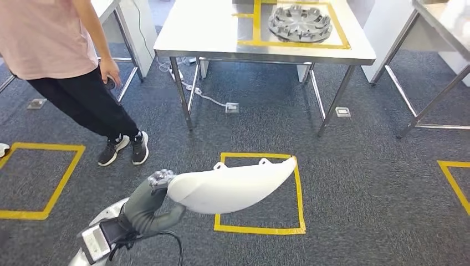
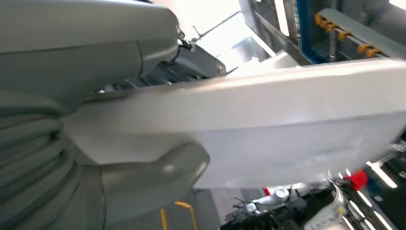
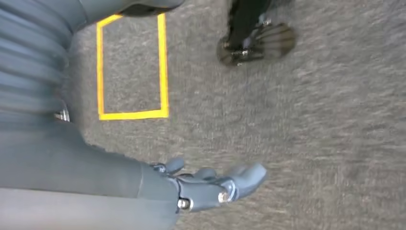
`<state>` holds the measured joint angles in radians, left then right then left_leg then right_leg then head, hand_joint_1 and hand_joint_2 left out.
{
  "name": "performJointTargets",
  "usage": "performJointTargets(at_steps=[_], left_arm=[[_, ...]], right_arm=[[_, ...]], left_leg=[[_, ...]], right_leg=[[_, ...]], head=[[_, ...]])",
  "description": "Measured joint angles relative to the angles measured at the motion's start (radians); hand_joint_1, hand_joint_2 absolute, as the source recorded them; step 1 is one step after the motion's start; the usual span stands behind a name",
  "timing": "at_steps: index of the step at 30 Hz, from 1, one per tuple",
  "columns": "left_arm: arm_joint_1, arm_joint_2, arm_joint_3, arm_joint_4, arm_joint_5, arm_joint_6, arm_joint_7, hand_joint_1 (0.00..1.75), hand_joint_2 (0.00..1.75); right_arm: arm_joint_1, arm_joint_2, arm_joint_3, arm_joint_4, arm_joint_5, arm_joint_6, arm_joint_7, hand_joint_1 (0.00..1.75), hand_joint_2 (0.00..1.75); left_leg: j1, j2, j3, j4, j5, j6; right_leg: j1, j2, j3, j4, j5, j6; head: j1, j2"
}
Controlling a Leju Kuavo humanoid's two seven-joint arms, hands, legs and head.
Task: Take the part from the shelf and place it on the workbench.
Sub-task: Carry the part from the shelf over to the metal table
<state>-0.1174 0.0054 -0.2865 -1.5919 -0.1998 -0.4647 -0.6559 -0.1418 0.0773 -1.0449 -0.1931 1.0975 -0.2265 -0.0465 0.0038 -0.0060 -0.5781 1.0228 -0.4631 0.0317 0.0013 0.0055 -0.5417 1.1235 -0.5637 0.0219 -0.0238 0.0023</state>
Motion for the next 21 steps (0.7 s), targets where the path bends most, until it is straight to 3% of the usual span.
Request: performJointTargets(at_steps=[3,4,5,7,9,12,14,16,18,19,20,21], left_arm=[[-0.013,-0.001,0.000,0.006,0.000,-0.003,0.001,1.75,1.75],[-0.017,-0.001,0.000,0.009,0.000,-0.004,0.002,1.75,1.75],[-0.021,-0.001,0.000,0.012,0.000,-0.004,0.003,1.75,1.75],[-0.029,-0.001,0.000,0.017,0.000,-0.005,0.004,1.75,1.75],[-0.031,-0.001,0.000,0.019,0.000,-0.002,0.005,1.75,1.75],[-0.027,0.000,0.000,0.017,0.000,0.001,0.007,1.75,1.75],[-0.024,0.001,0.001,0.013,-0.001,0.002,0.007,1.75,1.75],[-0.021,0.002,0.001,0.011,-0.001,0.004,0.008,1.75,1.75],[-0.011,0.002,0.002,0.010,-0.001,0.006,0.008,1.75,1.75],[-0.005,0.003,0.002,0.010,-0.001,0.007,0.009,1.75,1.75],[0.001,0.004,0.004,0.009,-0.001,0.008,0.009,1.75,1.75],[0.005,0.004,0.006,0.008,-0.001,0.010,0.009,1.75,1.75]], right_arm=[[-0.003,0.002,0.000,0.000,-0.001,-0.002,0.002,0.00,1.75],[-0.003,0.002,0.000,0.000,-0.002,-0.003,0.002,0.00,1.75],[-0.003,0.002,0.000,0.000,-0.002,-0.004,0.002,0.00,1.75],[-0.003,0.002,0.000,0.000,0.000,-0.003,0.002,0.00,1.75],[-0.004,0.003,0.000,0.000,0.004,-0.002,0.005,0.00,1.75],[-0.004,0.004,0.000,0.000,0.010,0.001,0.010,0.00,1.75],[-0.004,0.004,0.000,0.000,0.014,0.001,0.014,0.00,1.75],[-0.006,0.005,0.000,0.000,0.018,0.001,0.018,0.00,1.75],[-0.006,0.005,0.000,0.000,0.020,0.001,0.019,0.00,1.75],[-0.005,0.005,0.000,0.000,0.021,0.001,0.019,0.00,1.75],[-0.003,0.005,0.000,0.000,0.023,0.001,0.019,0.00,1.75],[-0.002,0.005,0.000,0.000,0.025,0.001,0.020,0.00,1.75]], left_leg=[[0.001,0.000,0.013,-0.002,-0.015,0.005],[0.001,-0.001,0.019,-0.002,-0.021,0.004],[0.002,-0.002,0.027,-0.002,-0.028,0.002],[0.004,-0.002,0.047,-0.002,-0.044,-0.005],[0.004,-0.001,0.062,-0.003,-0.059,-0.016],[0.002,-0.001,0.077,0.003,-0.062,-0.039],[0.003,0.000,0.074,0.036,-0.073,-0.052],[0.004,0.001,0.026,0.128,-0.117,-0.058],[0.004,0.001,-0.053,0.241,-0.164,-0.059],[0.004,0.001,-0.081,0.267,-0.167,-0.058],[0.004,0.001,-0.091,0.258,-0.148,-0.055],[0.004,0.001,-0.083,0.215,-0.109,-0.051]], right_leg=[[-0.008,-0.001,-0.125,0.160,-0.059,0.017],[-0.010,-0.001,-0.149,0.172,-0.056,0.020],[-0.012,-0.001,-0.156,0.150,-0.030,0.021],[-0.015,-0.002,-0.122,0.022,0.069,0.021],[-0.012,-0.005,-0.087,-0.077,0.109,0.011],[-0.008,-0.006,-0.071,-0.100,0.107,-0.016],[-0.011,-0.005,-0.051,-0.105,0.111,-0.031],[-0.012,-0.005,-0.036,-0.107,0.103,-0.040],[-0.010,-0.005,-0.028,-0.107,0.093,-0.043],[-0.010,-0.004,-0.023,-0.107,0.087,-0.043],[-0.009,-0.004,-0.017,-0.107,0.081,-0.043],[-0.009,-0.003,-0.009,-0.107,0.075,-0.041]], head=[[0.009,0.000],[0.010,0.000],[0.013,0.000],[0.017,0.000],[0.020,0.000],[0.021,0.000],[0.017,0.000],[0.010,0.000],[0.004,0.000],[0.002,0.000],[0.001,0.000],[-0.001,0.000]])
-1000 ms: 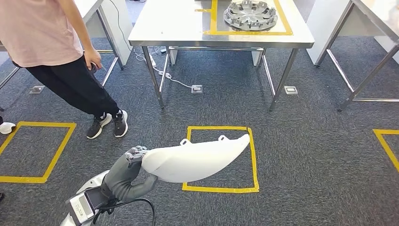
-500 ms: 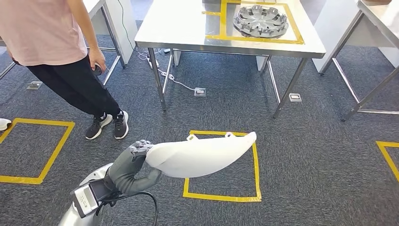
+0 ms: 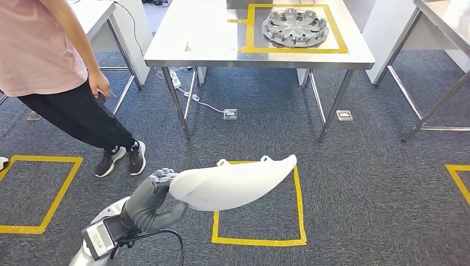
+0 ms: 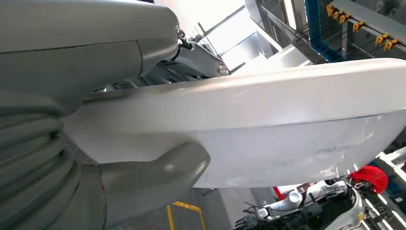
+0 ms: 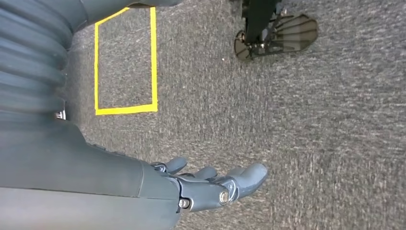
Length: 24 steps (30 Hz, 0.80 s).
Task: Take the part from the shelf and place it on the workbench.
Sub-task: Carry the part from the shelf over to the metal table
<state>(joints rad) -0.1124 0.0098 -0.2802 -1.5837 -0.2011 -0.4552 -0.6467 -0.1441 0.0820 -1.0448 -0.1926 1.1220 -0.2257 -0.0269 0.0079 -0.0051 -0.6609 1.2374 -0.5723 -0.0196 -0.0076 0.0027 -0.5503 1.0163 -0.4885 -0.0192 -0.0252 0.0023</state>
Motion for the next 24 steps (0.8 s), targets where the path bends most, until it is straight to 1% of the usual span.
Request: performJointTargets(at_steps=[1,2,3,4,5,6,7,8,9,10,11,12,13,14,15,16,17,18,19,21,22,23,24], left_arm=[[0.003,0.001,0.003,-0.001,0.000,0.002,0.000,1.75,1.75],[0.007,0.002,0.007,-0.003,0.001,0.004,0.000,1.75,1.75],[0.011,0.003,0.010,-0.005,0.004,0.005,-0.001,1.75,1.75],[0.016,0.003,0.014,-0.008,0.006,0.007,-0.002,1.75,1.75],[0.023,0.004,0.017,-0.012,0.010,0.007,-0.005,1.75,1.75],[0.029,0.005,0.020,-0.016,0.013,0.007,-0.006,1.75,1.75],[0.035,0.005,0.024,-0.021,0.015,0.007,-0.008,1.75,1.75],[0.038,0.004,0.027,-0.025,0.016,0.007,-0.010,1.75,1.75],[0.040,0.003,0.029,-0.029,0.017,0.007,-0.011,1.75,1.75],[0.042,0.001,0.032,-0.032,0.017,0.007,-0.013,1.75,1.75],[0.045,0.000,0.034,-0.034,0.017,0.007,-0.015,1.75,1.75],[0.048,-0.002,0.036,-0.034,0.017,0.007,-0.018,1.75,1.75],[0.053,-0.002,0.037,-0.033,0.017,0.007,-0.021,1.75,1.75],[0.057,-0.003,0.037,-0.033,0.017,0.007,-0.024,1.75,1.75],[0.060,-0.004,0.037,-0.032,0.017,0.008,-0.027,1.75,1.75],[0.061,-0.005,0.038,-0.032,0.017,0.008,-0.030,1.75,1.75],[0.061,-0.006,0.038,-0.031,0.017,0.008,-0.033,1.75,1.75],[0.061,-0.007,0.039,-0.031,0.017,0.009,-0.035,1.75,1.75],[0.061,-0.007,0.041,-0.030,0.017,0.009,-0.037,1.75,1.75],[0.061,-0.007,0.045,-0.030,0.017,0.009,-0.039,1.75,1.75],[0.061,-0.008,0.047,-0.030,0.017,0.009,-0.039,1.75,1.75],[0.060,-0.008,0.049,-0.031,0.017,0.009,-0.039,1.75,1.75],[0.059,-0.008,0.052,-0.031,0.017,0.010,-0.040,1.75,1.75]], right_arm=[[0.001,0.000,0.000,0.000,0.003,0.000,0.000,0.00,1.75],[0.001,0.000,0.001,0.000,0.006,0.001,0.002,0.00,1.75],[0.000,0.000,0.001,0.000,0.009,0.003,0.003,0.00,1.75],[0.000,0.000,0.002,0.000,0.012,0.006,0.005,0.00,1.75],[0.000,0.000,0.003,0.000,0.015,0.009,0.006,0.00,1.75],[0.001,0.000,0.004,0.000,0.017,0.012,0.007,0.00,1.75],[0.001,-0.001,0.006,0.000,0.018,0.013,0.007,0.00,1.75],[0.001,-0.001,0.007,0.000,0.019,0.013,0.006,0.00,1.75],[0.000,-0.001,0.008,0.000,0.019,0.012,0.005,0.00,1.75],[-0.002,-0.001,0.009,0.000,0.020,0.012,0.004,0.00,1.75],[-0.002,-0.002,0.009,0.000,0.020,0.011,0.003,0.00,1.75],[-0.001,-0.003,0.010,0.000,0.021,0.010,0.003,0.00,1.75],[0.001,-0.004,0.010,0.000,0.021,0.010,0.003,0.00,1.75],[0.003,-0.006,0.010,0.000,0.021,0.009,0.003,0.00,1.75],[0.004,-0.007,0.010,0.000,0.022,0.008,0.003,0.00,1.75],[0.004,-0.010,0.011,0.000,0.024,0.007,0.003,0.00,1.75],[0.005,-0.012,0.012,0.000,0.027,0.007,0.004,0.00,1.75],[0.004,-0.013,0.013,0.000,0.031,0.007,0.006,0.00,1.75],[0.005,-0.015,0.015,0.000,0.034,0.006,0.009,0.00,1.75],[0.007,-0.018,0.017,0.000,0.037,0.006,0.013,0.00,1.75],[0.008,-0.019,0.018,0.000,0.038,0.006,0.014,0.00,1.75],[0.009,-0.020,0.018,0.000,0.038,0.005,0.014,0.00,1.75],[0.008,-0.021,0.019,0.000,0.039,0.005,0.014,0.00,1.75]], left_leg=[[-0.001,0.000,0.020,-0.067,0.050,0.005],[-0.003,0.001,0.040,-0.130,0.081,0.008],[-0.005,0.002,0.055,-0.175,0.092,0.012],[-0.007,0.002,0.063,-0.201,0.096,0.017],[-0.008,0.003,0.064,-0.206,0.089,0.022],[-0.007,0.001,0.070,-0.207,0.091,0.029],[-0.005,0.001,0.079,-0.211,0.101,0.036],[-0.002,0.000,0.088,-0.214,0.103,0.042],[-0.001,0.000,0.096,-0.216,0.101,0.046],[0.000,0.000,0.100,-0.218,0.098,0.050],[0.000,0.000,0.103,-0.219,0.094,0.053],[0.000,-0.001,0.105,-0.219,0.090,0.054],[0.000,-0.001,0.108,-0.219,0.085,0.054],[0.000,-0.002,0.113,-0.218,0.080,0.053],[0.000,-0.003,0.121,-0.218,0.074,0.051],[0.000,-0.003,0.130,-0.219,0.067,0.049],[-0.001,-0.003,0.140,-0.218,0.060,0.045],[-0.002,-0.002,0.146,-0.218,0.053,0.041],[-0.003,-0.002,0.149,-0.220,0.047,0.035],[-0.005,-0.002,0.157,-0.218,0.045,0.021],[-0.006,-0.001,0.162,-0.213,0.043,0.015],[-0.006,-0.001,0.163,-0.197,0.039,0.011],[-0.006,-0.001,0.151,-0.167,0.030,0.007]], right_leg=[[0.000,0.001,0.008,0.000,-0.006,0.002],[0.001,0.001,0.016,0.001,-0.013,0.006],[0.002,0.001,0.021,0.001,-0.018,0.012],[0.003,0.002,0.025,0.001,-0.022,0.018],[0.004,0.002,0.027,0.005,-0.022,0.026],[0.004,0.002,0.029,0.009,-0.023,0.033],[0.004,0.002,0.031,0.019,-0.024,0.040],[0.004,0.002,0.025,0.038,-0.031,0.045],[0.002,0.001,0.008,0.071,-0.047,0.050],[0.001,0.001,-0.022,0.121,-0.070,0.055],[0.000,0.001,-0.062,0.182,-0.097,0.060],[-0.001,0.001,-0.104,0.238,-0.117,0.064],[-0.001,0.001,-0.136,0.271,-0.122,0.066],[-0.001,0.001,-0.152,0.272,-0.107,0.067],[-0.001,0.001,-0.148,0.237,-0.073,0.065],[-0.001,0.001,-0.128,0.173,-0.025,0.062],[0.000,0.000,-0.103,0.105,0.012,0.058],[0.003,-0.001,-0.083,0.053,0.026,0.052],[0.006,-0.002,-0.071,0.020,0.031,0.045],[0.008,-0.002,-0.062,0.005,0.023,0.028],[0.005,-0.001,-0.053,0.000,0.031,0.021],[0.003,-0.001,-0.042,-0.004,0.035,0.014],[0.001,-0.001,-0.031,-0.006,0.032,0.008]], head=[[-0.002,0.000],[-0.004,0.000],[-0.006,0.000],[-0.007,0.000],[-0.007,0.000],[-0.006,0.000],[-0.005,0.000],[-0.003,0.000],[0.000,0.000],[0.003,0.000],[0.006,0.000],[0.008,0.000],[0.010,0.000],[0.012,0.000],[0.015,0.000],[0.017,0.000],[0.019,0.000],[0.020,0.000],[0.022,0.000],[0.022,0.000],[0.021,0.000],[0.019,0.000],[0.016,0.000]])
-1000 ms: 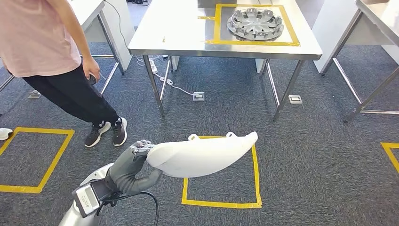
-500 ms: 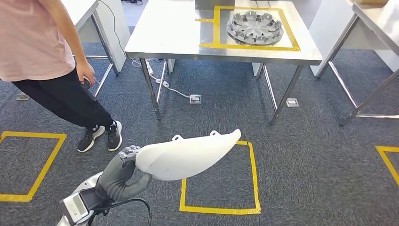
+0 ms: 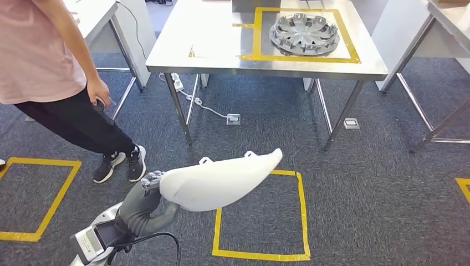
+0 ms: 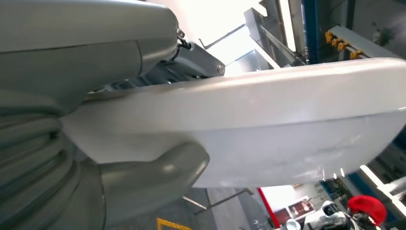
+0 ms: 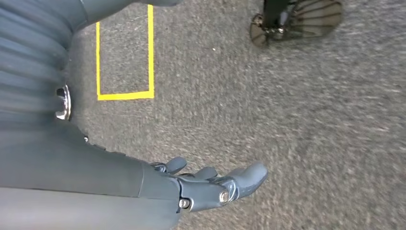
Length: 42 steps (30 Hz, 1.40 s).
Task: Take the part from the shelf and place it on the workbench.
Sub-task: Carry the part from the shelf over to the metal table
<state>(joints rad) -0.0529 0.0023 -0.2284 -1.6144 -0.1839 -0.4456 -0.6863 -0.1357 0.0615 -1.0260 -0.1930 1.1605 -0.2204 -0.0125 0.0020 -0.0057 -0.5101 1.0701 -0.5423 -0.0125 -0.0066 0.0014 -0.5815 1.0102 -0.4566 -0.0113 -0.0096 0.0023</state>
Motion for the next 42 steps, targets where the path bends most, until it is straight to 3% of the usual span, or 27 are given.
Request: performJointTargets(at_steps=[3,4,5,6,8,9,11,14,16,19,20,21,24,26,30,32,34,35,36,37,39,41,42], left_arm=[[0.002,0.000,0.004,0.001,0.000,0.000,-0.001,1.75,1.75],[0.004,0.000,0.005,0.002,0.000,0.000,-0.001,1.75,1.75],[0.005,0.000,0.006,0.002,0.000,0.000,-0.001,1.75,1.75],[0.005,0.000,0.007,0.003,0.000,0.000,-0.001,1.75,1.75],[0.005,0.001,0.009,0.003,0.000,0.000,-0.001,1.75,1.75],[0.005,0.001,0.010,0.004,0.000,0.000,-0.001,1.75,1.75],[0.006,0.000,0.010,0.004,0.000,0.000,-0.001,1.75,1.75],[0.006,0.000,0.010,0.002,0.000,0.000,-0.001,1.75,1.75],[0.005,-0.001,0.010,0.001,0.000,0.000,-0.002,1.75,1.75],[0.006,-0.003,0.010,0.001,0.000,0.000,-0.002,1.75,1.75],[0.006,-0.003,0.010,0.002,0.000,0.000,-0.002,1.75,1.75],[0.007,-0.003,0.010,0.002,0.000,0.000,-0.002,1.75,1.75],[0.007,-0.003,0.010,0.003,0.000,0.000,-0.002,1.75,1.75],[0.007,-0.003,0.010,0.003,0.000,0.000,-0.002,1.75,1.75],[0.005,-0.003,0.010,0.003,0.000,0.000,-0.003,1.75,1.75],[0.003,-0.003,0.010,0.003,0.000,0.001,-0.003,1.75,1.75],[0.004,-0.003,0.010,0.004,0.000,0.001,-0.004,1.75,1.75],[0.006,-0.003,0.010,0.004,0.000,0.001,-0.003,1.75,1.75],[0.006,-0.003,0.010,0.004,0.000,0.001,-0.003,1.75,1.75],[0.007,-0.003,0.010,0.005,0.000,0.001,-0.003,1.75,1.75],[0.007,-0.002,0.010,0.005,0.000,0.001,-0.004,1.75,1.75],[0.007,-0.002,0.010,0.005,0.000,0.001,-0.003,1.75,1.75],[0.008,-0.002,0.010,0.005,0.000,0.001,-0.003,1.75,1.75]], right_arm=[[-0.001,-0.001,0.001,0.000,0.000,0.000,0.000,0.00,1.75],[-0.001,-0.001,0.001,0.000,0.000,0.000,0.000,0.00,1.75],[0.000,-0.002,0.001,0.000,0.000,0.000,0.000,0.00,1.75],[0.001,-0.002,0.001,0.000,0.000,0.000,0.000,0.00,1.75],[0.002,-0.002,0.001,0.000,0.000,0.000,0.000,0.00,1.75],[0.002,-0.002,0.001,0.000,0.000,0.000,0.000,0.00,1.75],[0.000,-0.002,0.002,0.000,0.000,0.000,0.000,0.00,1.75],[-0.002,-0.003,0.002,0.000,0.000,0.000,0.000,0.00,1.75],[-0.005,-0.003,0.002,0.000,0.000,0.000,0.000,0.00,1.75],[-0.004,-0.003,0.002,0.000,0.000,0.000,0.000,0.00,1.75],[-0.003,-0.003,0.002,0.000,0.000,0.000,0.000,0.00,1.75],[-0.002,-0.004,0.002,0.000,0.000,0.000,0.000,0.00,1.75],[-0.001,-0.004,0.002,0.000,0.000,0.000,0.000,0.00,1.75],[0.000,-0.005,0.002,0.000,0.000,0.000,0.002,0.00,1.75],[0.000,-0.005,0.003,0.000,0.000,0.000,0.003,0.00,1.75],[-0.001,-0.006,0.003,0.000,0.000,0.000,0.003,0.00,1.75],[-0.002,-0.006,0.003,0.000,0.000,0.000,0.003,0.00,1.75],[-0.001,-0.006,0.003,0.000,0.000,0.000,0.003,0.00,1.75],[0.000,-0.006,0.003,0.000,0.000,0.000,0.003,0.00,1.75],[0.000,-0.006,0.003,0.000,0.000,0.000,0.003,0.00,1.75],[0.001,-0.006,0.003,0.000,0.000,0.000,0.003,0.00,1.75],[-0.001,-0.006,0.003,0.000,0.000,0.000,0.003,0.00,1.75],[-0.002,-0.006,0.004,0.000,0.000,0.000,0.003,0.00,1.75]], left_leg=[[0.002,0.001,-0.111,0.178,-0.071,-0.008],[0.002,0.001,-0.148,0.220,-0.089,-0.010],[0.002,0.001,-0.168,0.230,-0.088,-0.011],[0.002,0.001,-0.171,0.203,-0.063,-0.009],[0.001,0.001,-0.139,0.073,0.036,-0.002],[0.000,0.002,-0.122,0.015,0.066,0.002],[-0.004,0.002,-0.105,-0.038,0.090,0.013],[-0.001,-0.001,-0.088,-0.044,0.088,0.033],[0.002,-0.002,-0.072,-0.050,0.081,0.044],[0.001,-0.002,-0.057,-0.052,0.063,0.051],[0.001,-0.003,-0.050,-0.052,0.056,0.050],[0.001,-0.004,-0.040,-0.052,0.048,0.049],[0.000,-0.004,-0.004,-0.052,0.019,0.042],[-0.002,-0.005,0.007,-0.053,0.005,0.032],[-0.003,-0.004,0.013,-0.024,-0.004,0.009],[0.000,-0.002,-0.037,0.071,-0.036,0.000],[0.003,-0.002,-0.119,0.195,-0.085,-0.007],[0.004,-0.002,-0.150,0.227,-0.095,-0.010],[0.005,-0.001,-0.165,0.226,-0.084,-0.011],[0.006,-0.001,-0.163,0.189,-0.049,-0.011],[0.006,0.000,-0.129,0.057,0.048,-0.007],[0.003,0.001,-0.105,-0.027,0.087,0.003],[0.001,0.001,-0.103,-0.036,0.085,0.010]], right_leg=[[0.000,0.000,0.020,-0.002,-0.017,-0.008],[0.000,0.001,0.026,-0.002,-0.024,-0.008],[0.000,0.001,0.033,-0.002,-0.032,-0.008],[0.000,0.002,0.043,-0.002,-0.040,-0.007],[0.000,0.003,0.068,-0.001,-0.058,-0.002],[0.002,0.004,0.077,-0.001,-0.067,0.002],[0.004,0.004,0.089,0.000,-0.081,0.014],[0.005,0.003,0.093,0.020,-0.083,0.031],[0.003,0.003,0.053,0.092,-0.102,0.040],[0.000,0.003,-0.071,0.262,-0.169,0.050],[0.000,0.003,-0.101,0.285,-0.173,0.051],[0.000,0.003,-0.113,0.274,-0.155,0.051],[0.003,0.002,-0.071,0.094,-0.017,0.041],[0.008,0.001,-0.050,0.018,0.022,0.030],[0.005,0.002,-0.026,0.001,0.013,0.003],[0.002,0.002,-0.006,-0.004,0.003,-0.005],[0.002,0.002,0.008,-0.004,-0.011,-0.008],[0.001,0.003,0.016,-0.004,-0.018,-0.008],[0.001,0.003,0.026,-0.004,-0.026,-0.006],[0.000,0.003,0.037,-0.004,-0.034,-0.005],[0.000,0.004,0.061,-0.003,-0.052,0.003],[0.001,0.004,0.072,-0.001,-0.067,0.014],[0.003,0.003,0.074,0.002,-0.070,0.022]], head=[[-0.010,0.000],[-0.012,0.000],[-0.014,0.000],[-0.016,0.000],[-0.021,0.000],[-0.023,0.000],[-0.025,0.000],[-0.022,0.000],[-0.017,0.000],[-0.009,0.000],[-0.007,0.000],[-0.005,0.000],[0.001,0.000],[0.004,0.000],[0.002,0.000],[-0.005,0.000],[-0.012,0.000],[-0.014,0.000],[-0.015,0.000],[-0.017,0.000],[-0.022,0.000],[-0.026,0.000],[-0.026,0.000]])
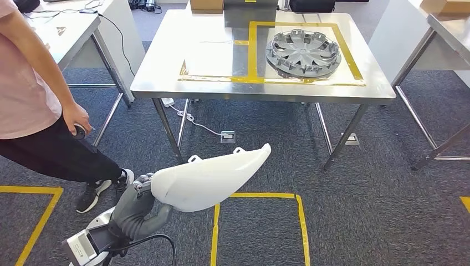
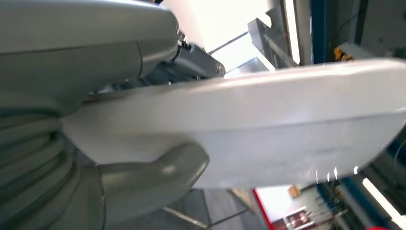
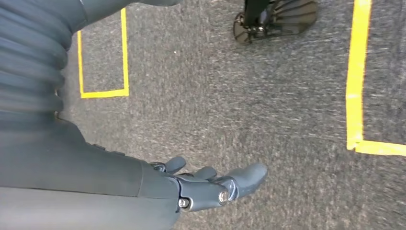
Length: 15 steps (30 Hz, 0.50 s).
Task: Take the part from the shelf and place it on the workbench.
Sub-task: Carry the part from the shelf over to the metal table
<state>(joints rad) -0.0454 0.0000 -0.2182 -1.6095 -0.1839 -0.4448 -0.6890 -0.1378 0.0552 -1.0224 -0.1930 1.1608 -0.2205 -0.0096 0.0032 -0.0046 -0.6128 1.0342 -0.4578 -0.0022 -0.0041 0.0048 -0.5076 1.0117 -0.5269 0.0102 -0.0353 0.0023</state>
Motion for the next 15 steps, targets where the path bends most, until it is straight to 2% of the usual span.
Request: performJointTargets(at_steps=[2,4,5,7,8,9,10,12,13,14,15], left_arm=[[0.000,0.000,0.000,-0.001,0.000,0.000,0.000,1.75,1.75],[-0.001,0.000,0.000,-0.003,0.000,0.000,0.000,1.75,1.75],[-0.001,-0.001,0.000,-0.003,0.000,0.000,0.000,1.75,1.75],[-0.001,-0.001,0.000,-0.003,0.000,0.000,0.000,1.75,1.75],[-0.001,-0.001,0.000,-0.003,0.000,0.000,0.000,1.75,1.75],[0.000,-0.001,0.000,-0.002,0.000,0.001,0.000,1.75,1.75],[0.001,-0.002,0.000,-0.003,-0.001,0.004,0.000,1.75,1.75],[0.009,-0.003,0.001,-0.008,-0.005,0.018,0.000,1.75,1.75],[0.016,-0.004,0.001,-0.011,-0.008,0.025,-0.001,1.75,1.75],[0.024,-0.005,0.001,-0.016,-0.012,0.030,-0.002,1.75,1.75],[0.031,-0.005,0.000,-0.020,-0.014,0.033,-0.003,1.75,1.75]], right_arm=[[-0.001,0.000,0.000,0.000,0.000,0.000,0.000,0.00,1.75],[-0.002,0.000,0.000,0.000,0.000,0.000,0.000,0.00,1.75],[-0.003,0.000,0.000,0.000,0.000,0.000,0.000,0.00,1.75],[-0.002,0.000,0.000,0.000,0.000,0.000,0.000,0.00,1.75],[-0.001,0.000,0.000,0.000,0.000,0.000,0.000,0.00,1.75],[0.000,0.000,0.000,0.000,0.001,0.000,0.001,0.00,1.75],[0.001,0.000,0.001,0.000,0.005,-0.001,0.003,0.00,1.75],[0.001,0.000,0.005,0.000,0.017,-0.003,0.009,0.00,1.75],[0.001,-0.001,0.007,0.000,0.023,-0.005,0.013,0.00,1.75],[0.001,-0.001,0.009,0.000,0.026,-0.006,0.015,0.00,1.75],[0.002,-0.002,0.011,0.000,0.028,-0.007,0.017,0.00,1.75]], left_leg=[[0.001,-0.002,0.008,-0.004,0.003,0.015],[0.003,-0.003,0.020,-0.008,0.000,0.026],[0.004,-0.002,0.024,-0.010,-0.003,0.030],[0.003,-0.002,0.029,-0.010,-0.011,0.036],[0.003,-0.003,0.032,-0.010,-0.015,0.037],[0.002,-0.004,0.037,-0.010,-0.021,0.037],[0.002,-0.004,0.044,-0.010,-0.027,0.036],[0.002,-0.005,0.063,-0.010,-0.042,0.031],[0.001,-0.005,0.071,-0.010,-0.049,0.027],[0.000,-0.005,0.077,-0.011,-0.056,0.022],[-0.001,-0.004,0.081,-0.009,-0.058,0.016]], right_leg=[[0.000,0.000,0.002,0.007,-0.003,0.013],[-0.002,-0.001,-0.018,0.054,-0.017,0.023],[-0.003,-0.001,-0.048,0.106,-0.037,0.027],[-0.004,-0.001,-0.133,0.238,-0.091,0.032],[-0.004,-0.001,-0.170,0.284,-0.105,0.034],[-0.004,-0.001,-0.190,0.296,-0.098,0.034],[-0.003,-0.001,-0.190,0.269,-0.069,0.032],[-0.002,-0.002,-0.144,0.132,0.025,0.023],[0.001,-0.002,-0.119,0.071,0.046,0.018],[0.005,-0.003,-0.102,0.029,0.053,0.012],[0.007,-0.003,-0.095,0.010,0.050,0.006]], head=[[0.002,0.000],[0.006,0.000],[0.009,0.000],[0.015,0.000],[0.017,0.000],[0.019,0.000],[0.021,0.000],[0.025,0.000],[0.027,0.000],[0.028,0.000],[0.030,0.000]])
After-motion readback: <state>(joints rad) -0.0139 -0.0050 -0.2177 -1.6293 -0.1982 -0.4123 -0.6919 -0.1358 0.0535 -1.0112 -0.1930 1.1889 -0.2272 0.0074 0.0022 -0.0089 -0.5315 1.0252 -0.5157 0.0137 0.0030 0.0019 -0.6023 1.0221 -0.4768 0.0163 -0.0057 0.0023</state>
